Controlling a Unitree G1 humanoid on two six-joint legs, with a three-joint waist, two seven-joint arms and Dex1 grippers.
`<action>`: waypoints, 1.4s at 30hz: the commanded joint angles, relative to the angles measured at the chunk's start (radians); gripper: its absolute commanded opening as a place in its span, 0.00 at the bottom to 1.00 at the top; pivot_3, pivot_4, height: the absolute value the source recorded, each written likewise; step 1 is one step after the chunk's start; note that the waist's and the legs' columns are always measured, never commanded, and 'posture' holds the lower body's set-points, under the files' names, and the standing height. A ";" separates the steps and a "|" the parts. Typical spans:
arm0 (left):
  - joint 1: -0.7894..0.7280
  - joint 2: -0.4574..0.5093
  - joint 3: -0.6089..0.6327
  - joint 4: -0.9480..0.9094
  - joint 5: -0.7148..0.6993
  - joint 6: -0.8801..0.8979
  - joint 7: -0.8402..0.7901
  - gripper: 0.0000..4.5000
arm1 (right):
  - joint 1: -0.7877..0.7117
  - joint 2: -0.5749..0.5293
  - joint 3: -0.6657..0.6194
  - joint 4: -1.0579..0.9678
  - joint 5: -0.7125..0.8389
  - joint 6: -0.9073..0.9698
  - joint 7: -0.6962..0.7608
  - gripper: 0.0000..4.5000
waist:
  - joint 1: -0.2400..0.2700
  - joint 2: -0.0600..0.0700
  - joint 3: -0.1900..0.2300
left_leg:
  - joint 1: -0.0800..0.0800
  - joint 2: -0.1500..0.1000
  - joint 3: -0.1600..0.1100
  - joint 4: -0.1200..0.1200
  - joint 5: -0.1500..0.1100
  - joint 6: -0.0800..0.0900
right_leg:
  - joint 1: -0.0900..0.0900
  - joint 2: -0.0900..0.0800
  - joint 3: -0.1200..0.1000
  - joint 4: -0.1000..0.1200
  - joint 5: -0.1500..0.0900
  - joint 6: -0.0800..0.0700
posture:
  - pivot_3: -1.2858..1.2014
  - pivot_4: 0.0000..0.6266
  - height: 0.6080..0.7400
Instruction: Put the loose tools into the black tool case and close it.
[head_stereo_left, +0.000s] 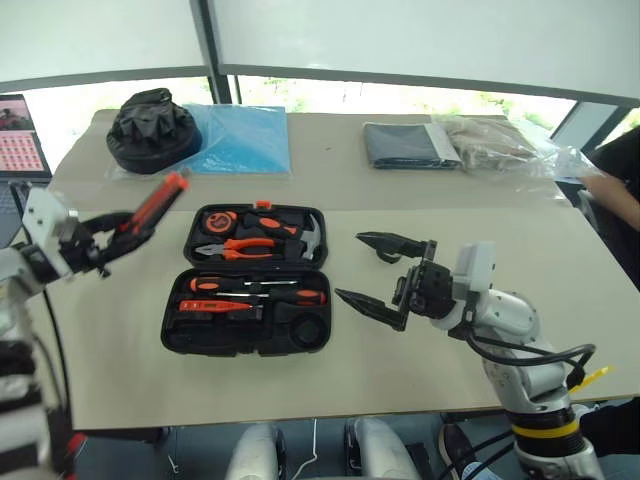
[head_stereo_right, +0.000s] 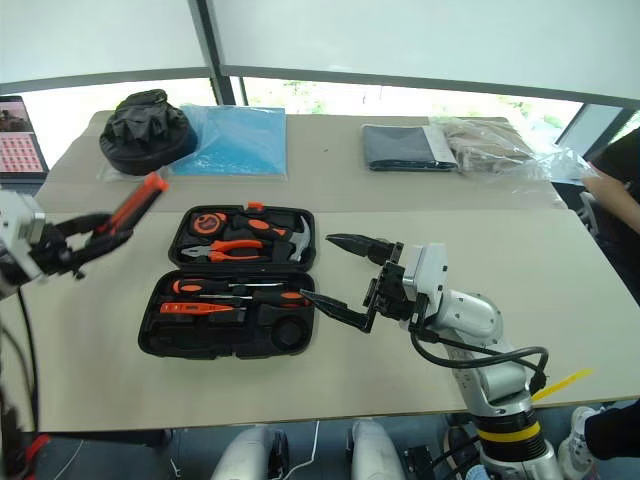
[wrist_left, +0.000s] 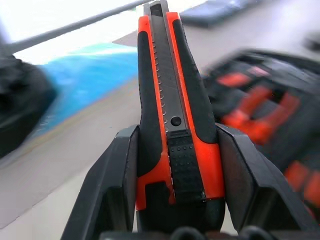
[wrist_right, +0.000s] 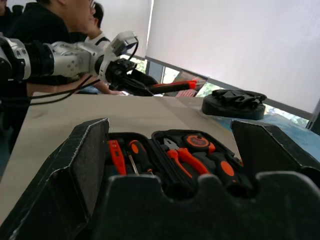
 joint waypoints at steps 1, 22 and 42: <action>0.162 0.053 -0.006 -0.258 -0.049 -0.030 -0.143 0.40 | 0.042 -0.095 -0.028 -0.072 0.071 0.065 0.091 1.00 | 0.007 0.000 0.000 | -0.001 0.000 0.001 0.001 0.000 0.000 | 0.000 0.001 0.000 0.000 0.000 0.000 | 0.52 0.24 1.00; -0.001 0.011 -0.310 -0.227 0.192 -0.184 -0.126 0.40 | 0.091 -0.133 0.066 -0.142 0.058 0.184 0.073 1.00 | 0.030 0.000 0.000 | -0.002 -0.001 0.002 0.003 0.004 0.002 | 0.000 0.002 -0.001 -0.001 0.002 -0.001 | 0.52 0.24 1.00; 0.031 -0.002 -0.349 -0.278 0.181 -0.112 -0.095 0.76 | 0.092 -0.104 0.073 -0.120 0.026 0.170 0.068 1.00 | 0.029 0.001 0.000 | 0.000 0.000 0.002 0.003 0.004 0.002 | 0.001 0.002 -0.001 -0.001 0.002 0.000 | 0.52 0.24 1.00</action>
